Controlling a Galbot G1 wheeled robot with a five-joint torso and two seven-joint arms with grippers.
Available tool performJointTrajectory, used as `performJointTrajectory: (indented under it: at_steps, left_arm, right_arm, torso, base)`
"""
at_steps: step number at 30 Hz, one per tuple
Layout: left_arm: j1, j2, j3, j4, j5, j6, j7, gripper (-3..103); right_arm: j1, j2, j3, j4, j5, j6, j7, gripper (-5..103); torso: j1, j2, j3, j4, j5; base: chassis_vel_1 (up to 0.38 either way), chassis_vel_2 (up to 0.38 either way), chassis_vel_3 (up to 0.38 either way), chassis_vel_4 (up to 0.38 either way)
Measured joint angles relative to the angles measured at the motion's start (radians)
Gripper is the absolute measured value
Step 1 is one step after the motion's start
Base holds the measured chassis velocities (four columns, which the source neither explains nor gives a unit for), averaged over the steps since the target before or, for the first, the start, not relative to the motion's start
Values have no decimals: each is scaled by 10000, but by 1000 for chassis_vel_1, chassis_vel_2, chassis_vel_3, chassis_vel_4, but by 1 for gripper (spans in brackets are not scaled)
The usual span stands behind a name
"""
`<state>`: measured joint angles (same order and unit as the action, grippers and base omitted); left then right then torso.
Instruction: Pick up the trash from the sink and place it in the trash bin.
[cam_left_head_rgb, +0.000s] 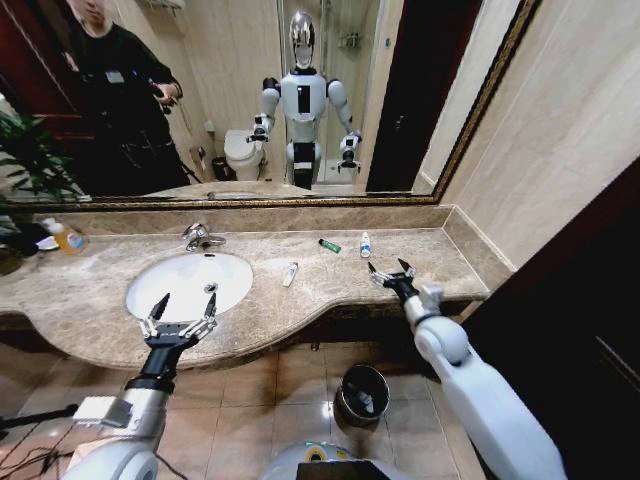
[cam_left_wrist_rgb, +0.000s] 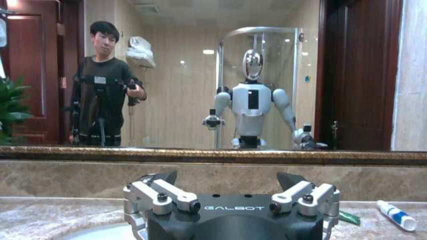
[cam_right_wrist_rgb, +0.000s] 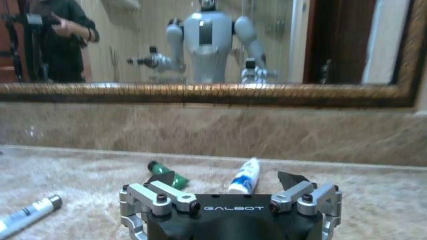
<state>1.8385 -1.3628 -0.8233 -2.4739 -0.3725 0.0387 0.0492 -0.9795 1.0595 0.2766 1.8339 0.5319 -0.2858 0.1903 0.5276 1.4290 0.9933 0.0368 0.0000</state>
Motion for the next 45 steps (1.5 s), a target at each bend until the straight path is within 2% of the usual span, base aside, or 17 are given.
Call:
performJointTrajectory:
  at_steps: [5, 11, 14, 17, 24, 29, 30, 32, 33, 35, 36, 38, 40, 41, 45]
  left_arm:
    - [0, -1, 0, 0, 0, 0, -4, 100]
    - [0, -1, 0, 0, 0, 0, -4, 100]
    - [0, -1, 0, 0, 0, 0, -4, 100]
    - [0, -1, 0, 0, 0, 0, -4, 100]
    - [0, -1, 0, 0, 0, 0, -4, 100]
    - [0, -1, 0, 0, 0, 0, -4, 100]
    - [1, -1, 0, 0, 0, 0, -4, 100]
    - [0, 0, 0, 0, 0, 0, -4, 100]
    - [0, -1, 0, 0, 0, 0, -4, 100]
    - [0, -1, 0, 0, 0, 0, -4, 100]
    - [0, -1, 0, 0, 0, 0, -4, 100]
    - [0, -1, -1, 0, 0, 0, -5, 100]
    - [0, -1, 0, 0, 0, 0, -4, 100]
    - [0, -1, 0, 0, 0, 0, -4, 100]
    - [0, -1, 0, 0, 0, 0, -4, 100]
  right_arm:
    - [1570, 462, -966, -1561, 40, -2, 37, 100]
    - [2686, 843, -1423, -2691, 39, -37, 218, 100]
    - [3128, 941, -1608, -3144, 47, -389, 600, 100]
    - [3683, 1145, -1725, -3906, 473, -865, 1239, 100]
    - [4117, 1368, -1678, -4577, 1344, -1384, 2042, 100]
    - [4127, 1369, -1590, -4762, 1452, -1400, 2034, 102]
    - [4121, 1371, -1580, -4781, 1451, -1379, 2008, 99]
    - [4114, 1377, -1571, -4795, 1446, -1367, 1988, 99]
    - [4106, 1402, -1559, -4820, 1434, -1356, 1963, 90]
    - [4102, 1411, -1557, -4825, 1428, -1354, 1954, 90]
    - [4092, 1436, -1559, -4829, 1387, -1356, 1907, 80]
    - [4089, 1446, -1566, -4832, 1365, -1357, 1895, 80]
    - [4087, 1518, -1578, -4898, 1271, -1352, 1874, 69]
    - [4087, 1518, -1578, -4898, 1271, -1352, 1874, 69]
    - [4104, 1651, -1599, -5052, 1068, -1265, 1842, 47]
  torso:
    - [0, 0, 0, 1, 0]
    - [1, 0, -1, 1, -2]
    - [0, 0, -1, 1, -1]
    - [0, 0, -1, 0, 1]
    - [0, 0, -1, 0, -1]
    - [-1, 0, -1, -1, 0]
    - [-1, 0, -1, 0, 0]
    - [-1, 0, -1, 0, 0]
    - [-1, 0, -1, -1, 0]
    - [-1, 0, -2, -1, 0]
    - [-1, 1, -2, 0, 0]
    - [-1, 2, -1, 0, -1]
    - [-1, 2, -2, 0, 0]
    - [-1, 2, -2, 0, 0]
    - [-1, 2, -1, 0, -1]
  base:
    - [0, 0, 0, 0]
    - [0, 0, 0, 0]
    - [0, 0, 0, 0]
    - [0, 0, 0, 0]
    - [0, 0, 0, 0]
    - [0, 0, 0, 0]
    - [0, 0, 0, 0]
    - [0, 0, 0, 0]
    - [0, 0, 0, 0]
    - [0, 0, 0, 0]
    - [0, 0, 0, 0]
    - [0, 0, 0, 0]
    - [0, 0, 0, 0]
    - [0, 0, 0, 0]
    - [0, 0, 0, 0]
